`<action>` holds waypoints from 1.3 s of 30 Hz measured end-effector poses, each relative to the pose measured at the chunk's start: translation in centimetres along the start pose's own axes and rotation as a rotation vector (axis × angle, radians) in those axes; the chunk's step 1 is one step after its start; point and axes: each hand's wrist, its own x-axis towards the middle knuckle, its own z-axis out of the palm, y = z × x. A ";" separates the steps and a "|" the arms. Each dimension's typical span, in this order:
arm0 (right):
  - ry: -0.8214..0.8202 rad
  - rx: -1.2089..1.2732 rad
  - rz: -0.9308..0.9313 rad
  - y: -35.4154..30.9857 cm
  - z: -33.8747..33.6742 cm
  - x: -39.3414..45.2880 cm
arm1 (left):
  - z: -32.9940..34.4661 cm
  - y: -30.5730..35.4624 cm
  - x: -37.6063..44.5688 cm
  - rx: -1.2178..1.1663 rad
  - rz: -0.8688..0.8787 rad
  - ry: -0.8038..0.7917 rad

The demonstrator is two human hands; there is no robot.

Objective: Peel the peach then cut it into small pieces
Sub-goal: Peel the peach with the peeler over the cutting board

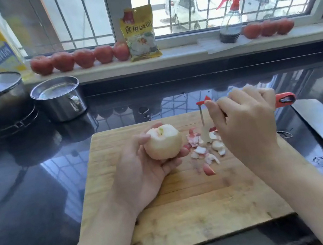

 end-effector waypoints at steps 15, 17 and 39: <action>-0.183 0.225 -0.154 0.8 0.7 1.0 | 0.3 -0.1 0.1 -0.033 0.076 0.110; -0.184 0.305 -0.152 0.3 0.3 0.5 | 0.2 0.0 0.1 -0.061 0.074 0.102; 0.076 0.438 -0.054 -4.1 -0.6 -3.2 | 0.7 -1.4 0.0 0.402 0.155 0.110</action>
